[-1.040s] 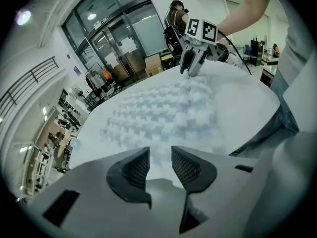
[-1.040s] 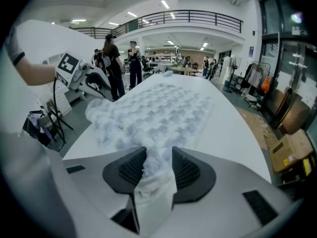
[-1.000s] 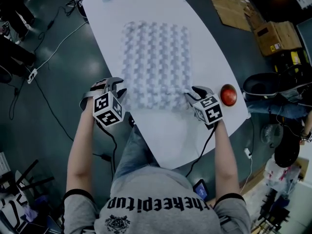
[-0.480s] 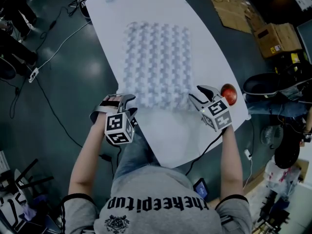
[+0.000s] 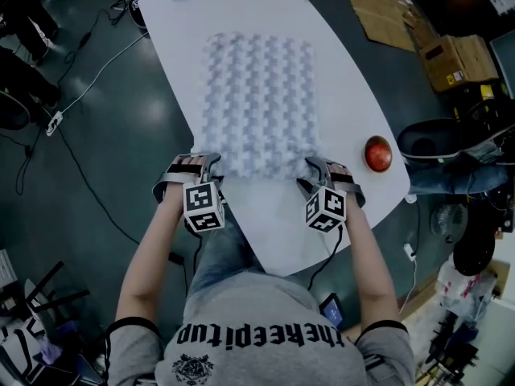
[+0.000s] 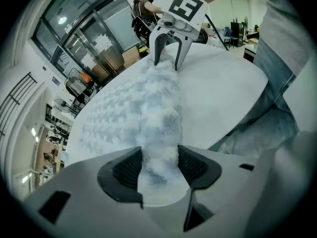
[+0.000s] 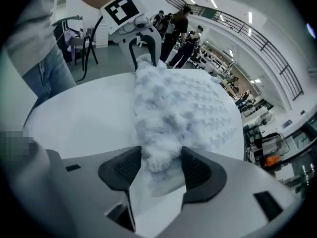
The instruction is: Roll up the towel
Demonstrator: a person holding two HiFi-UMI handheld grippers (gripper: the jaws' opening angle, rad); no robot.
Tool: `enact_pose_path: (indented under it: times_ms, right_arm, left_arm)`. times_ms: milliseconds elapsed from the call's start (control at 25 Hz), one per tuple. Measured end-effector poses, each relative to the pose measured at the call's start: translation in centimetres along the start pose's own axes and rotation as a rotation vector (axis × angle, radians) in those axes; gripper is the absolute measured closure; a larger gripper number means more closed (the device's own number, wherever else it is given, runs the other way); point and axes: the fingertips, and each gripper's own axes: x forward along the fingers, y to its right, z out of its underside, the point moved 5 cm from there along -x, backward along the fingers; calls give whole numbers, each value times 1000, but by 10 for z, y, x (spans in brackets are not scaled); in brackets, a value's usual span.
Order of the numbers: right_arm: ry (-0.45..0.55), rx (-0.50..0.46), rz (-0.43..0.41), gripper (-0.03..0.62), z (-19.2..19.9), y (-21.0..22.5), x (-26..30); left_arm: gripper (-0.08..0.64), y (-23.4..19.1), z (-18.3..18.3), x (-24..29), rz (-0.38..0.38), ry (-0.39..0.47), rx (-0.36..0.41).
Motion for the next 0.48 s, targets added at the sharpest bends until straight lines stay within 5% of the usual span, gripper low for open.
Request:
enact_pose_path:
  times_ms: [320,480]
  right_arm:
    - [-30,-32,-35,359,0,24,17]
    - [-32,47,-112,374,3,25,21]
  left_arm:
    - [322,-15,0,11,45,-10,11]
    - [327,-15,-1,15,66,-19,8]
